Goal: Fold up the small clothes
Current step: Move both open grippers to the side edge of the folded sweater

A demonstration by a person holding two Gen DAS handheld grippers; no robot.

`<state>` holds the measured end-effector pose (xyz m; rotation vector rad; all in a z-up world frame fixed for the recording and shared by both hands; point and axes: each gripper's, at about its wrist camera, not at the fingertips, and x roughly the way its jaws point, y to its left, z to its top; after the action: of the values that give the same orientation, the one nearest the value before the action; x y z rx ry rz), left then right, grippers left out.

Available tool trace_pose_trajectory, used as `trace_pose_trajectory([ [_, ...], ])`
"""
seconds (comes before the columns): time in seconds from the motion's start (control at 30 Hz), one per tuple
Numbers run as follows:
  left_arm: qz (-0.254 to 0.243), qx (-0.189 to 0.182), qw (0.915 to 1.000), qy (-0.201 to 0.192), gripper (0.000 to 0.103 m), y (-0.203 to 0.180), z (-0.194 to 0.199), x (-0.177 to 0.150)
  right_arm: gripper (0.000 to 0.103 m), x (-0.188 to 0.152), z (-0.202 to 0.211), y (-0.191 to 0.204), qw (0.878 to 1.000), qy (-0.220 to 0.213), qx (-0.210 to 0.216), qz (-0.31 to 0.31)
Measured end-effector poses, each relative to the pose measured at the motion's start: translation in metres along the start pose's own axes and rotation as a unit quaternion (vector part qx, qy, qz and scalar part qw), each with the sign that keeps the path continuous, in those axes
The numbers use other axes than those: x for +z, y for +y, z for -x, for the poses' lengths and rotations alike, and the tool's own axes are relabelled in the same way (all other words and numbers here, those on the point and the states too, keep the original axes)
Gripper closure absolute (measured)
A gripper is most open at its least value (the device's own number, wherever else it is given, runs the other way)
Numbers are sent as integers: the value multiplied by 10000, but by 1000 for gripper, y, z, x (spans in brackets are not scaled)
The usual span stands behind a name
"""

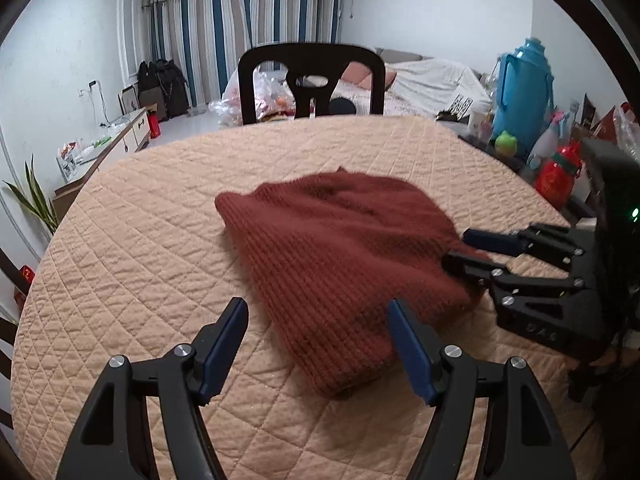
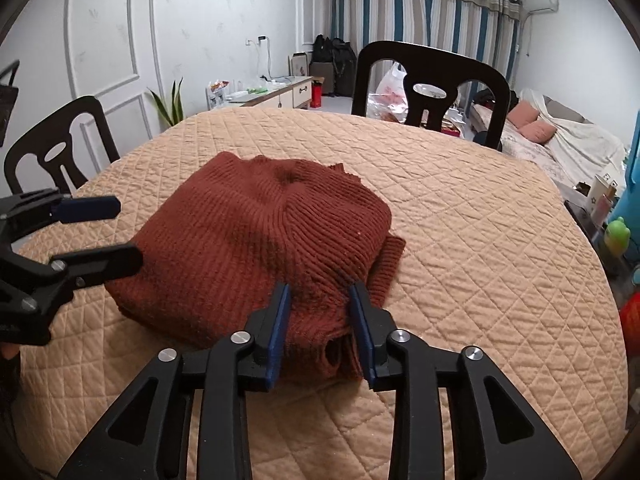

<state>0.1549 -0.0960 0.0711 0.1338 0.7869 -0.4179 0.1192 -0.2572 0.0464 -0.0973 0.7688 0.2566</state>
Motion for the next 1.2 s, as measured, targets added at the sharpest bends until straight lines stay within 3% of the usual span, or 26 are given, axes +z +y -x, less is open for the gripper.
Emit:
trace_pose_trajectory([
  [0.23, -10, 6, 9999, 150, 29, -1, -7, -5, 58, -5, -3, -14, 9992, 150, 254, -283],
  [0.67, 117, -75, 9996, 242, 26, 5, -5, -10, 57, -8, -2, -15, 9982, 228, 376, -416],
  [0.9, 258, -57, 9995, 144, 18, 12, 5, -10, 56, -8, 2, -21, 9966, 195, 508, -625],
  [1.03, 325, -72, 9994, 65, 18, 15, 11, -8, 46, -8, 6, -21, 9969, 137, 459, -627],
  [1.2, 407, -141, 9990, -81, 13, 20, 19, -4, 42, -6, 9, -22, 9966, 72, 491, -663],
])
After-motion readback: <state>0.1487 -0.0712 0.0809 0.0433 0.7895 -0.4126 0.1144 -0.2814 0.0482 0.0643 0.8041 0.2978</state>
